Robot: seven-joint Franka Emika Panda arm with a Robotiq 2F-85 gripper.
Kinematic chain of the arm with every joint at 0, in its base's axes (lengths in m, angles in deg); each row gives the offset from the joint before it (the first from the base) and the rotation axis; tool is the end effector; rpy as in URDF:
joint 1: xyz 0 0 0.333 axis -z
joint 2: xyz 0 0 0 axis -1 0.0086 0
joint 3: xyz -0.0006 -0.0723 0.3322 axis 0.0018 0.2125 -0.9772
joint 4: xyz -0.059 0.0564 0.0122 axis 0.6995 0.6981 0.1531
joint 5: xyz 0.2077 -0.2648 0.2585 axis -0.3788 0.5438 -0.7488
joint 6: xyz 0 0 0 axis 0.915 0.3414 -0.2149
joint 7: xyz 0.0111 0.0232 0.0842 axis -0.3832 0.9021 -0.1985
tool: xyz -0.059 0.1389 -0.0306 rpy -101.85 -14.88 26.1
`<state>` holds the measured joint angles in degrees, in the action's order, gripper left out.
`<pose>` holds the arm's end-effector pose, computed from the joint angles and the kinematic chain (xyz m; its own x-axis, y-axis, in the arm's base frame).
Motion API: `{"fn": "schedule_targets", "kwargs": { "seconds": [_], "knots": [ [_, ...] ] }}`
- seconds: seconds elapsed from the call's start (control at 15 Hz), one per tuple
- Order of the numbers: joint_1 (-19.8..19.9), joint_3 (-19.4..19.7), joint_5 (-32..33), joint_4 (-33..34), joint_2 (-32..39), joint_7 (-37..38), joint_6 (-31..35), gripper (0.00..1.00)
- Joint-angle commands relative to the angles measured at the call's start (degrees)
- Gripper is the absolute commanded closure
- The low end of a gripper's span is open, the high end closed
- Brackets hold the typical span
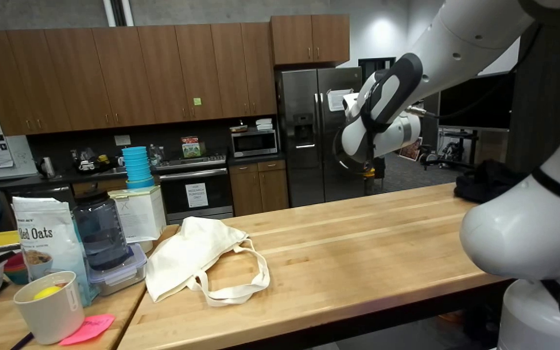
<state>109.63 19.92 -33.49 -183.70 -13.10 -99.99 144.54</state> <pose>0.4937 0.0562 0.4636 0.4194 0.7388 0.5275 0.3926 -0.6715 0.6285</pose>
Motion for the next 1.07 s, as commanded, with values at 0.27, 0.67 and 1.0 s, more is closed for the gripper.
{"fn": "schedule_targets", "kwargs": {
  "seconds": [0.27,0.67,1.0],
  "knots": [
    [-6.52,-0.80,4.30,2.58,-3.10,-6.67,-5.41,0.00],
    [-15.57,3.76,26.09,7.86,-1.01,1.85,-18.13,0.00],
    [-19.48,5.51,34.99,8.87,-0.89,6.36,-20.63,0.00]
  ]
}}
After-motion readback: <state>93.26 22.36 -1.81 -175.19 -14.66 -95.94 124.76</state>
